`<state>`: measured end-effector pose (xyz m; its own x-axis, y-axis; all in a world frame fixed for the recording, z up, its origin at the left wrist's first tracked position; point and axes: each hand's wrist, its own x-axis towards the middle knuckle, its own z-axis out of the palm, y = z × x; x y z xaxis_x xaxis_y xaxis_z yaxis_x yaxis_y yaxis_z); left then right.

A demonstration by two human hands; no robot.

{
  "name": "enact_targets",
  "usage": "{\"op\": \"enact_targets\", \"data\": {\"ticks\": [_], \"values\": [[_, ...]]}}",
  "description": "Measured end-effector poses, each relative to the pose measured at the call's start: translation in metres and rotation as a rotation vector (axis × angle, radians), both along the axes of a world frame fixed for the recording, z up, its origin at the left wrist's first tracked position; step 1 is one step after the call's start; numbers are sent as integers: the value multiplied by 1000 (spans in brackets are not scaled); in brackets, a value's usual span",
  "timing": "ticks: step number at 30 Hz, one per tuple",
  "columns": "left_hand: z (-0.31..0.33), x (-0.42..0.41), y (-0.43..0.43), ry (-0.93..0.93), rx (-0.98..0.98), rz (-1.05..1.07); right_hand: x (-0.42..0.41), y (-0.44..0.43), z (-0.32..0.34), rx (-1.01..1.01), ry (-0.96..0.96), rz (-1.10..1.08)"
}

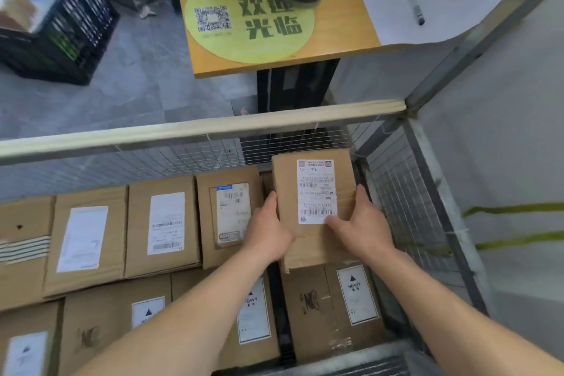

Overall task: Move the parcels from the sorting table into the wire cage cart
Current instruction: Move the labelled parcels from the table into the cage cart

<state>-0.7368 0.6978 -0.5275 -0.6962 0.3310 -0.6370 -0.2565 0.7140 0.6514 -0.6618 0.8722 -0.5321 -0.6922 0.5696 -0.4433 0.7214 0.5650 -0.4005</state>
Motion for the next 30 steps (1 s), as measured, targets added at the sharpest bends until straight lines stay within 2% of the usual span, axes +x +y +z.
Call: {"op": "enact_targets", "data": {"ticks": [12,24,30], "values": [[-66,-20,-3,-3,-144,-41,-30,-7,-94,-75,-65,58],[-74,-23,-10,62,-264,-128,-37,-16,-107,-171,-159,104],[-57,-22,-11,49,-287,-178,-37,-4,-92,-377,-199,97]]}}
